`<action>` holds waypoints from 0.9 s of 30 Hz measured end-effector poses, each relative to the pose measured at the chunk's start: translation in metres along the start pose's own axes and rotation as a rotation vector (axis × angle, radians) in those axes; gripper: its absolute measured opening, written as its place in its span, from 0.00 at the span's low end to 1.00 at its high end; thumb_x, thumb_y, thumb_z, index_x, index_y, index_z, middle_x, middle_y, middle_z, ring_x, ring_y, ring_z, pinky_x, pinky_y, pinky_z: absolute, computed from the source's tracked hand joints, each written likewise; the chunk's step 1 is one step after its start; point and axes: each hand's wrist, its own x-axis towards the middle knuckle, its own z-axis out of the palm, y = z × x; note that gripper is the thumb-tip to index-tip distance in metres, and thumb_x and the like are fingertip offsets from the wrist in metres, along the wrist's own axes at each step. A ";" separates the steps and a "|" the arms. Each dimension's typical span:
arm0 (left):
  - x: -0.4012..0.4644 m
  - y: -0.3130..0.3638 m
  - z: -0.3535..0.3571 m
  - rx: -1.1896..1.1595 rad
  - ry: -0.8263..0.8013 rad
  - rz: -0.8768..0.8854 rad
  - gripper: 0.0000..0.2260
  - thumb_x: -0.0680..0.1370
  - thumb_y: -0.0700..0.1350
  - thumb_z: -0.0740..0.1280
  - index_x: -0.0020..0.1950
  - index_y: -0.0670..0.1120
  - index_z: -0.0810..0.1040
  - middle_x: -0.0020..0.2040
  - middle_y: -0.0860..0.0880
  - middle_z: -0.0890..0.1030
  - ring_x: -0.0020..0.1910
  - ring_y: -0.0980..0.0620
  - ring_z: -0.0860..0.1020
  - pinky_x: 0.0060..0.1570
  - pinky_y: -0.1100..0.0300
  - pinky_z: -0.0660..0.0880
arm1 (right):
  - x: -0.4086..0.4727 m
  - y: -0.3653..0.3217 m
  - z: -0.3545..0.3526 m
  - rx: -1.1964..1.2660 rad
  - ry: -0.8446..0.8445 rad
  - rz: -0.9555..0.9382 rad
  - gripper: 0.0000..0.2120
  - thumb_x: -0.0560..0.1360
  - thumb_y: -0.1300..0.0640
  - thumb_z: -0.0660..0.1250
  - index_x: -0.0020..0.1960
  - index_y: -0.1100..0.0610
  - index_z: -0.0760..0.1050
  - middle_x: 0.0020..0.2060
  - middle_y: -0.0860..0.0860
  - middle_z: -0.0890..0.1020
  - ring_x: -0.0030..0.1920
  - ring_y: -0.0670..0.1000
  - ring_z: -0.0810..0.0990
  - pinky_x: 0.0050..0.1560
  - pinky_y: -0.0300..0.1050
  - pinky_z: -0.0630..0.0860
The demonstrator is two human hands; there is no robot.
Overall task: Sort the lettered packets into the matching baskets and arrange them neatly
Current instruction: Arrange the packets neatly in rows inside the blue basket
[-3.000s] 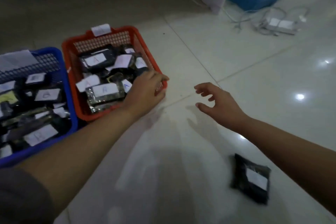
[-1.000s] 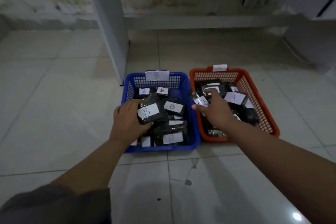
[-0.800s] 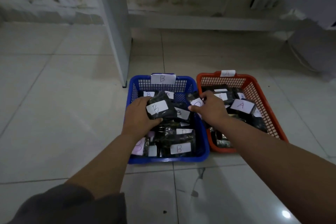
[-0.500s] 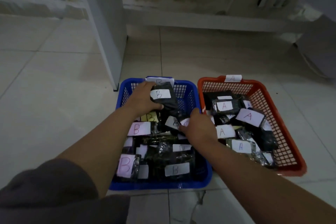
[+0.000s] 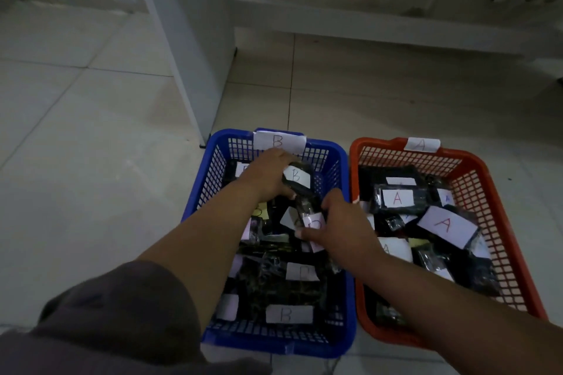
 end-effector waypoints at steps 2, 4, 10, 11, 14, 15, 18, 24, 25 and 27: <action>0.003 -0.001 0.005 0.014 -0.034 -0.027 0.33 0.65 0.46 0.77 0.67 0.49 0.70 0.65 0.48 0.69 0.66 0.49 0.66 0.68 0.49 0.64 | -0.002 0.008 0.002 0.060 0.055 -0.027 0.25 0.65 0.48 0.76 0.49 0.53 0.62 0.34 0.41 0.69 0.32 0.38 0.68 0.28 0.32 0.67; 0.006 0.000 0.006 0.026 -0.056 -0.043 0.33 0.65 0.45 0.77 0.68 0.48 0.69 0.67 0.47 0.69 0.67 0.48 0.65 0.68 0.50 0.63 | -0.002 0.014 0.005 0.074 0.091 -0.032 0.26 0.65 0.47 0.76 0.50 0.53 0.62 0.34 0.41 0.70 0.33 0.39 0.69 0.26 0.33 0.65; -0.020 0.007 -0.012 -0.137 0.011 -0.088 0.32 0.73 0.48 0.71 0.74 0.50 0.61 0.72 0.48 0.65 0.71 0.50 0.63 0.70 0.50 0.61 | 0.007 0.007 0.012 -0.204 -0.137 -0.072 0.26 0.69 0.49 0.73 0.60 0.58 0.66 0.53 0.56 0.76 0.51 0.54 0.78 0.47 0.46 0.75; -0.031 0.007 -0.020 -0.175 0.063 -0.117 0.28 0.75 0.47 0.69 0.73 0.50 0.62 0.71 0.48 0.67 0.69 0.50 0.65 0.69 0.52 0.63 | 0.009 0.006 0.013 -0.227 -0.198 -0.064 0.24 0.70 0.49 0.72 0.59 0.60 0.69 0.55 0.57 0.74 0.53 0.55 0.77 0.49 0.46 0.74; -0.071 0.009 -0.053 -0.139 0.110 -0.225 0.20 0.79 0.41 0.64 0.70 0.47 0.68 0.66 0.46 0.72 0.64 0.50 0.71 0.57 0.68 0.67 | 0.012 0.003 0.003 -0.135 -0.252 -0.023 0.13 0.73 0.48 0.69 0.39 0.57 0.72 0.50 0.59 0.79 0.45 0.52 0.77 0.42 0.42 0.72; -0.086 0.010 -0.065 -0.099 0.082 -0.272 0.18 0.79 0.41 0.63 0.70 0.46 0.69 0.66 0.45 0.72 0.61 0.52 0.71 0.54 0.70 0.67 | 0.011 0.002 -0.004 -0.090 -0.235 -0.012 0.15 0.73 0.49 0.68 0.35 0.56 0.70 0.46 0.58 0.80 0.43 0.52 0.77 0.40 0.42 0.71; -0.123 0.020 -0.095 0.125 -0.126 -0.392 0.17 0.80 0.43 0.62 0.69 0.47 0.70 0.69 0.44 0.71 0.64 0.48 0.71 0.62 0.57 0.68 | 0.002 0.000 -0.026 0.094 -0.152 0.033 0.11 0.75 0.55 0.66 0.39 0.62 0.76 0.41 0.57 0.82 0.43 0.54 0.79 0.44 0.45 0.73; -0.134 0.029 -0.095 0.191 -0.403 -0.299 0.23 0.75 0.45 0.70 0.69 0.48 0.69 0.66 0.48 0.71 0.65 0.49 0.70 0.65 0.54 0.67 | 0.012 -0.014 -0.023 0.334 -0.129 0.019 0.05 0.73 0.59 0.69 0.48 0.57 0.77 0.39 0.47 0.77 0.40 0.44 0.75 0.36 0.29 0.69; -0.132 0.022 -0.088 0.167 -0.386 -0.269 0.26 0.74 0.46 0.71 0.70 0.49 0.67 0.67 0.48 0.71 0.65 0.48 0.70 0.65 0.53 0.67 | 0.016 -0.016 -0.019 0.342 -0.111 0.002 0.06 0.73 0.60 0.69 0.50 0.58 0.77 0.38 0.48 0.77 0.38 0.42 0.74 0.34 0.25 0.68; -0.126 0.006 -0.079 0.120 -0.362 -0.249 0.32 0.71 0.46 0.73 0.72 0.50 0.63 0.68 0.49 0.69 0.66 0.49 0.69 0.65 0.55 0.67 | 0.025 -0.020 -0.014 0.310 -0.074 -0.037 0.06 0.73 0.61 0.68 0.50 0.58 0.77 0.39 0.52 0.79 0.38 0.42 0.74 0.34 0.23 0.68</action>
